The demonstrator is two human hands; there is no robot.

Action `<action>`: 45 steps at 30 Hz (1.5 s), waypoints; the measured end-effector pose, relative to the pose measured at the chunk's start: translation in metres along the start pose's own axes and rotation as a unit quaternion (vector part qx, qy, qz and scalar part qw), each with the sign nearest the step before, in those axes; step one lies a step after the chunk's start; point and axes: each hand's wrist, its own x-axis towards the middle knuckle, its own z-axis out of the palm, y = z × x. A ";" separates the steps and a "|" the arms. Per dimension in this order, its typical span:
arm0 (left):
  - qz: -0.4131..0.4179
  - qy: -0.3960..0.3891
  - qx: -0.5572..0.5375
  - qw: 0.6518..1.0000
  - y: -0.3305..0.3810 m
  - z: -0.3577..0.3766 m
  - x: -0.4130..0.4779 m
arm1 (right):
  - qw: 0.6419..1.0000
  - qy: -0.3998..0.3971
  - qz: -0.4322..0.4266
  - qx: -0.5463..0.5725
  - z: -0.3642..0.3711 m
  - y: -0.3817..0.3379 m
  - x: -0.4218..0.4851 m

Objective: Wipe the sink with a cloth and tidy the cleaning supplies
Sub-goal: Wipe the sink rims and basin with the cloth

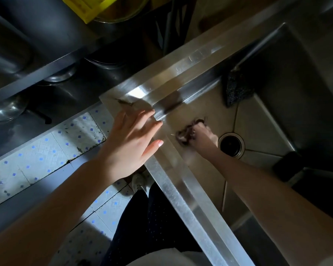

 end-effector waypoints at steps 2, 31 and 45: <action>0.001 -0.003 -0.002 1.000 0.002 0.001 -0.001 | 1.000 -0.022 0.008 -0.017 0.003 0.025 -0.021; 0.106 0.014 -0.044 0.993 0.091 0.038 -0.027 | 0.967 -0.108 -0.217 -0.074 0.020 0.052 -0.057; 0.093 0.028 -0.036 0.995 0.112 0.054 -0.043 | 0.965 -0.148 -0.200 -0.081 0.053 0.127 -0.138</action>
